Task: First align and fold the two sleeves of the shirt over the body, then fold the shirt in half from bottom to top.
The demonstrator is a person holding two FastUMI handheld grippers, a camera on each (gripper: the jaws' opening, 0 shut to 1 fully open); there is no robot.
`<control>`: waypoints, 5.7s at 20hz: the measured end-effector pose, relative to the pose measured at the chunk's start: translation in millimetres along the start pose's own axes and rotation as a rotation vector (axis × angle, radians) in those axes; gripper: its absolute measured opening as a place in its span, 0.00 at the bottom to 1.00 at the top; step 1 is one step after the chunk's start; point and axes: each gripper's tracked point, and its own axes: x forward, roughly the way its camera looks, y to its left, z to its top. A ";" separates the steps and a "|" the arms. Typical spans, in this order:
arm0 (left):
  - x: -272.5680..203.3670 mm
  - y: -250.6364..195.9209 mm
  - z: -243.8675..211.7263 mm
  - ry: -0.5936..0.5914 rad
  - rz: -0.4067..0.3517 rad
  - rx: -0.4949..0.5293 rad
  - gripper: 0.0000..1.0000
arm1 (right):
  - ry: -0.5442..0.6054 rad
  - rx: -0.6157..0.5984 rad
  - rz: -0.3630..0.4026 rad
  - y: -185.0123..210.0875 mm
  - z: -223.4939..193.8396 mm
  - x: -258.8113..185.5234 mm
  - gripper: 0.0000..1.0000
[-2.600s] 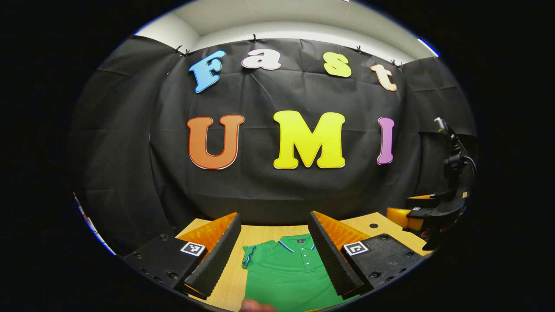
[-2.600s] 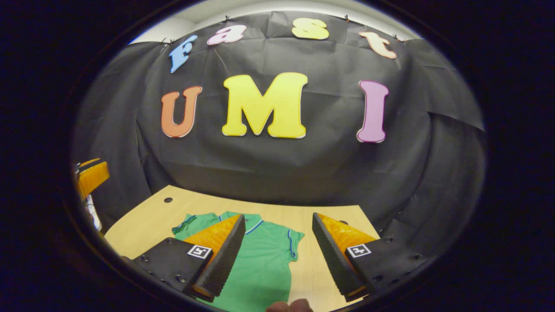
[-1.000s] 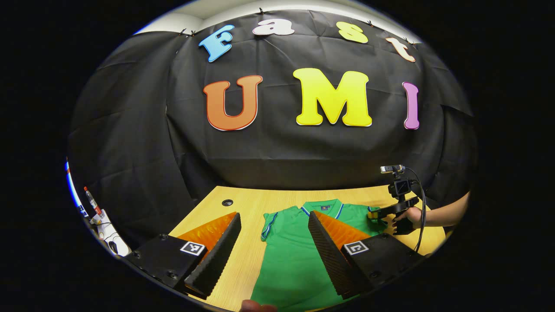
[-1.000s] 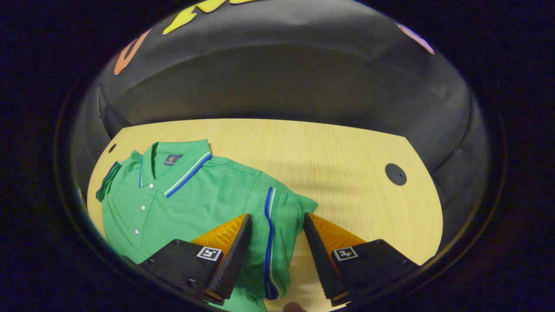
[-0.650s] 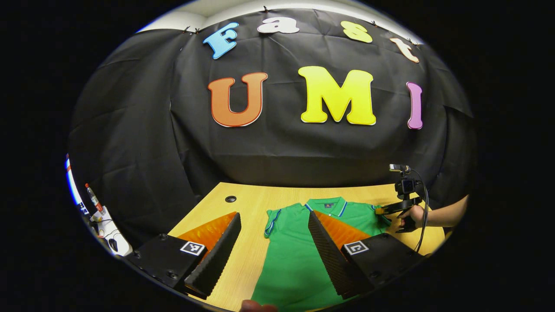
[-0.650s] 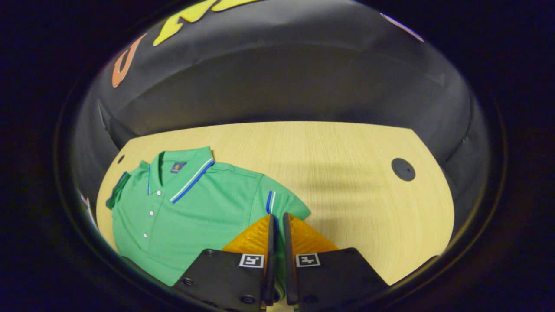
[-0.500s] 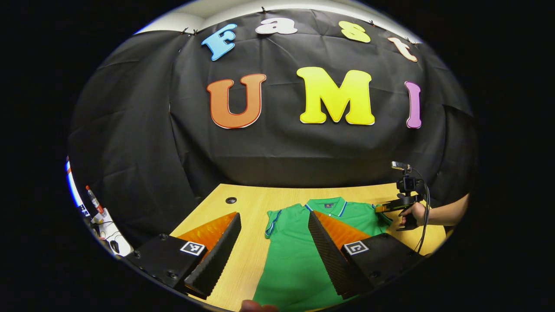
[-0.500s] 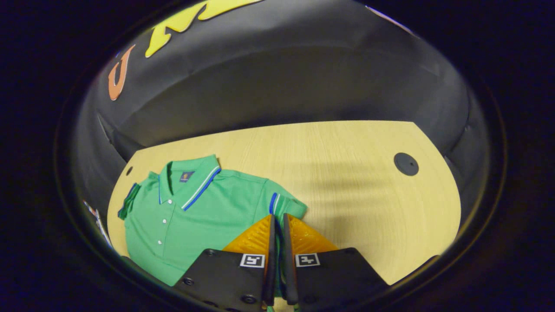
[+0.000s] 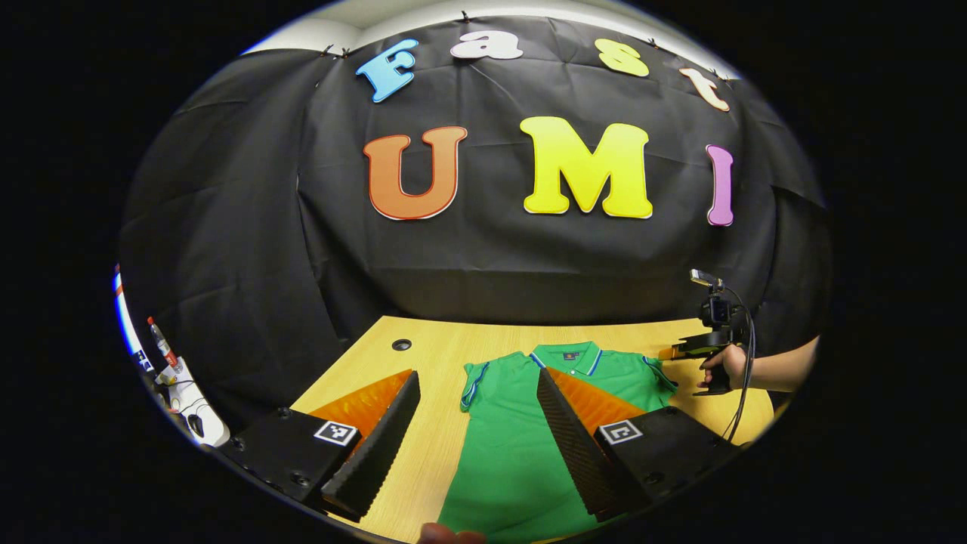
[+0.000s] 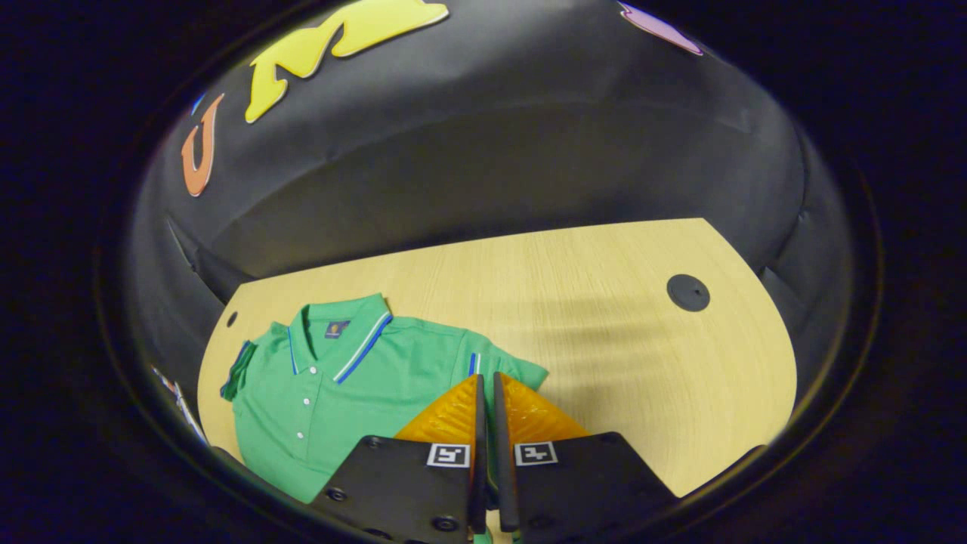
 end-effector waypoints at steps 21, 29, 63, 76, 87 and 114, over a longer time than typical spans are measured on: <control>-1.3 9.9 -7.0 0.006 0.009 -0.010 1.00 | 0.029 -0.021 -0.064 -3.0 -9.8 0.0 0.01; -10.1 32.9 -3.4 -0.015 0.044 -0.025 1.00 | -0.007 -0.075 -0.019 64.4 2.7 -6.8 0.01; 166.3 28.6 -50.7 0.050 -0.272 0.000 1.00 | -0.213 -0.008 -0.015 49.0 -10.1 -294.2 0.96; 313.3 14.5 -125.7 0.250 -0.269 0.084 1.00 | -0.199 -0.018 0.075 83.2 -9.8 -309.6 0.96; 351.6 13.7 -166.2 0.327 -0.234 0.098 0.62 | -0.161 0.039 0.083 67.5 -23.9 -294.4 0.96; 273.6 -176.9 -136.3 0.388 -0.354 0.157 0.17 | -0.199 0.296 0.017 -15.2 -111.8 -355.1 0.96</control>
